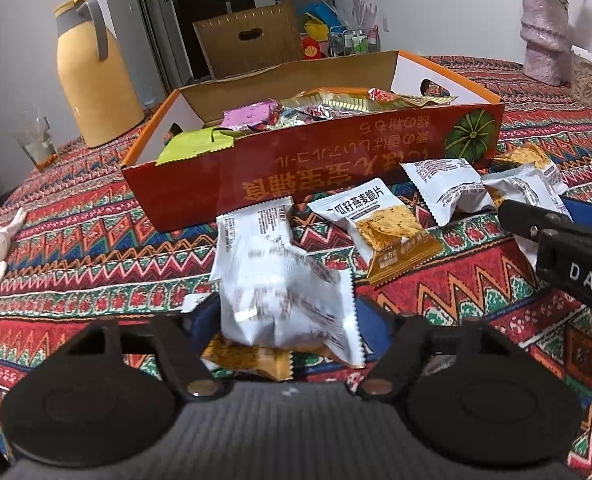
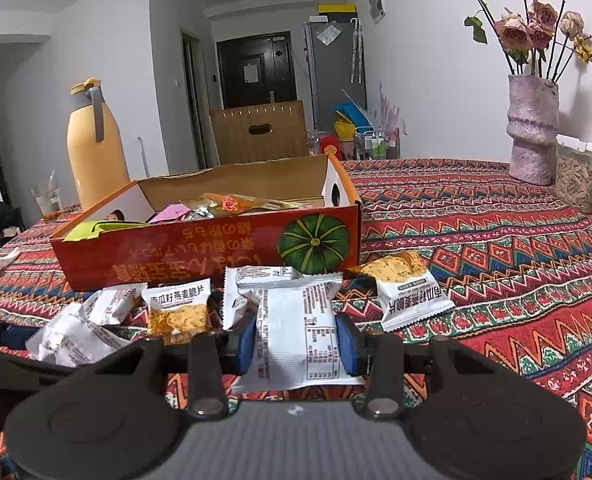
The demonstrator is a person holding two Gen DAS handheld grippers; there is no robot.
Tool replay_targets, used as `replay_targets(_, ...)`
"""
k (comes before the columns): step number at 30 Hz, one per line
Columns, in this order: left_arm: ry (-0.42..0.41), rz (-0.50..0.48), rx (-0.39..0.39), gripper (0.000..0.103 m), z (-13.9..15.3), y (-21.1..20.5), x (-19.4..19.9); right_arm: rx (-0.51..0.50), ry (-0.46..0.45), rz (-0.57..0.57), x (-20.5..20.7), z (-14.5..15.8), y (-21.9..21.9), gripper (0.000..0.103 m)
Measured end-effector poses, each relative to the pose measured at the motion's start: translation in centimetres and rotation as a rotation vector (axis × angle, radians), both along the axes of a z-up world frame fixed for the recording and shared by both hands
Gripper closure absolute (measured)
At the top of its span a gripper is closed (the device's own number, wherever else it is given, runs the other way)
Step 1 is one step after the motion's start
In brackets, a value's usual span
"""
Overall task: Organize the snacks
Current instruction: 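Grasp a white packet with the right gripper while the left grasps another white packet, then carry both white packets over the box with both grippers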
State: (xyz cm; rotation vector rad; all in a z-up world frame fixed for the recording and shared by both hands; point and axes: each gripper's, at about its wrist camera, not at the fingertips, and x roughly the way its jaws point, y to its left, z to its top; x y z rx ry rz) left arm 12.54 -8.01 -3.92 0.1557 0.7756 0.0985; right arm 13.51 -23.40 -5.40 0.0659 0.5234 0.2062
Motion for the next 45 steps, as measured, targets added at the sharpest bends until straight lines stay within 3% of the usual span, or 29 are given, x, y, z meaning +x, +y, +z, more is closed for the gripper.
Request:
replay_targets(1,-0.006,-0.003,-0.002,0.044,0.2,0.1,-0.2,0.0,-0.001,0.0,0.0,0.0,0.0,0.063)
replay_targets(3,-0.012,-0.012,-0.018,0.064,0.5,0.4,-0.5,-0.001,-0.002,0.0,0.0,0.0,0.0,0.063)
replay_targets(5,-0.017,-0.023,-0.04,0.071,0.9,0.7,-0.7,-0.002,-0.004,0.0,-0.1,0.0,0.0,0.063)
replay_targets(28,-0.162,-0.064,-0.181,0.073,5.1,2.9,-3.0,0.002,-0.068,0.029,-1.2,1.3,0.2,0.063)
replay_targets(45,-0.089,-0.077,-0.343,0.073,3.7,5.6,-2.0,-0.015,-0.052,0.019,-1.5,1.1,0.4,0.063)
